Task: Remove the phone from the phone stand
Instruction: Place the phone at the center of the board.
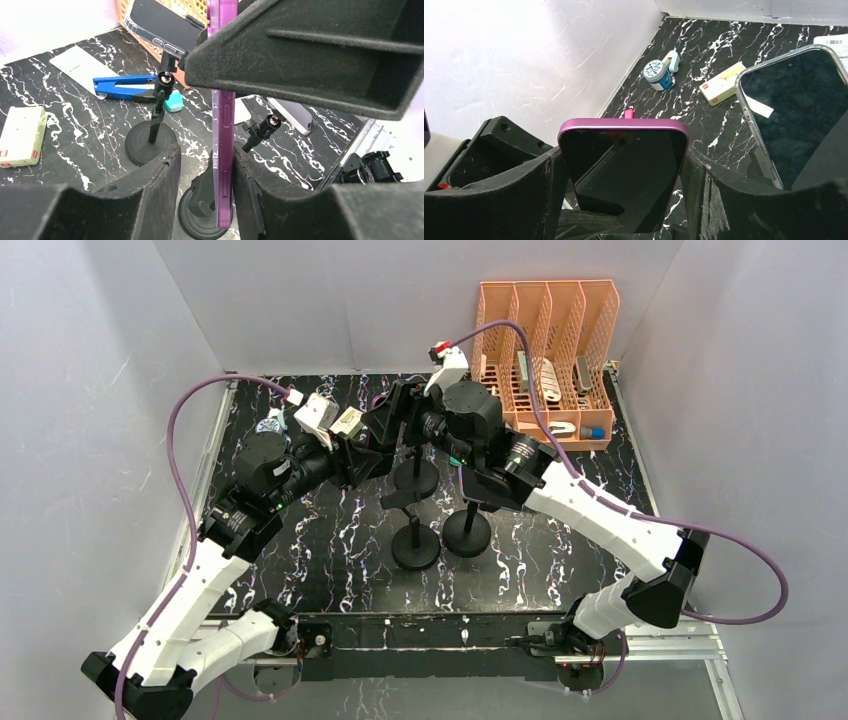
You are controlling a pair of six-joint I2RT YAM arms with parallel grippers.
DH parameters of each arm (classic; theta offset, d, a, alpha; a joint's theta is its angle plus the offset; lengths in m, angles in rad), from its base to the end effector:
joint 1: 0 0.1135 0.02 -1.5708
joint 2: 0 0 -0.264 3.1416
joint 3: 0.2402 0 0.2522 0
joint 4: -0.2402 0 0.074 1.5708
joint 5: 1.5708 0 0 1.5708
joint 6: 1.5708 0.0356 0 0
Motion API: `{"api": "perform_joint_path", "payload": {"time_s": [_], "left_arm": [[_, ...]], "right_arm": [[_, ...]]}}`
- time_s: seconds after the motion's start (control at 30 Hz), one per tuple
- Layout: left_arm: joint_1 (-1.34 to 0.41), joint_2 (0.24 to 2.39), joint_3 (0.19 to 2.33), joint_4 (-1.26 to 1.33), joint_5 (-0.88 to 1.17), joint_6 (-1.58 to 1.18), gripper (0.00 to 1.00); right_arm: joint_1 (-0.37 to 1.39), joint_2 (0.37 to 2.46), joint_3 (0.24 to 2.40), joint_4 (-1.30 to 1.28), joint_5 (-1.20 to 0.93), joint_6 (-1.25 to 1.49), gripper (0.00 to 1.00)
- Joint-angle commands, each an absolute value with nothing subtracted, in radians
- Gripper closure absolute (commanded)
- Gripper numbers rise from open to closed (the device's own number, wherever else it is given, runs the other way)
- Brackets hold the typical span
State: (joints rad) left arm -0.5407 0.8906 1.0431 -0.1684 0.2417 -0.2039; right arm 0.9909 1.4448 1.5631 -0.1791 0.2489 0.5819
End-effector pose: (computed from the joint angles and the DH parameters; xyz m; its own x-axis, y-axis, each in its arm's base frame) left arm 0.1632 -0.1079 0.4135 -0.1561 -0.1356 -0.9784 0.6876 0.6962 -0.2062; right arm 0.1889 0.2723 0.4573 -0.3994 0.3625 -0.8421 -0.5464 0.6434 0.5361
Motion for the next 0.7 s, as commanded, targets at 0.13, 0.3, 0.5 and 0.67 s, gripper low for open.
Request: {"api": "perform_joint_path", "payload": {"time_s": [0.13, 0.3, 0.5, 0.67], "left_arm": [[-0.541, 0.897, 1.076, -0.19, 0.226, -0.159, 0.74], [-0.542, 0.878, 1.071, -0.193, 0.21, -0.151, 1.0], [-0.541, 0.823, 1.036, -0.189, 0.16, -0.179, 1.0], [-0.542, 0.771, 1.013, -0.178, 0.118, -0.217, 1.0]], "right_arm": [[1.006, 1.452, 1.642, -0.116, 0.265, 0.611, 0.99], [1.006, 1.435, 1.621, -0.107, 0.251, 0.594, 0.99], [1.006, 1.383, 1.564, -0.073, 0.139, 0.527, 0.44], [1.006, 1.387, 1.595, -0.111, 0.053, 0.508, 0.01]]}}
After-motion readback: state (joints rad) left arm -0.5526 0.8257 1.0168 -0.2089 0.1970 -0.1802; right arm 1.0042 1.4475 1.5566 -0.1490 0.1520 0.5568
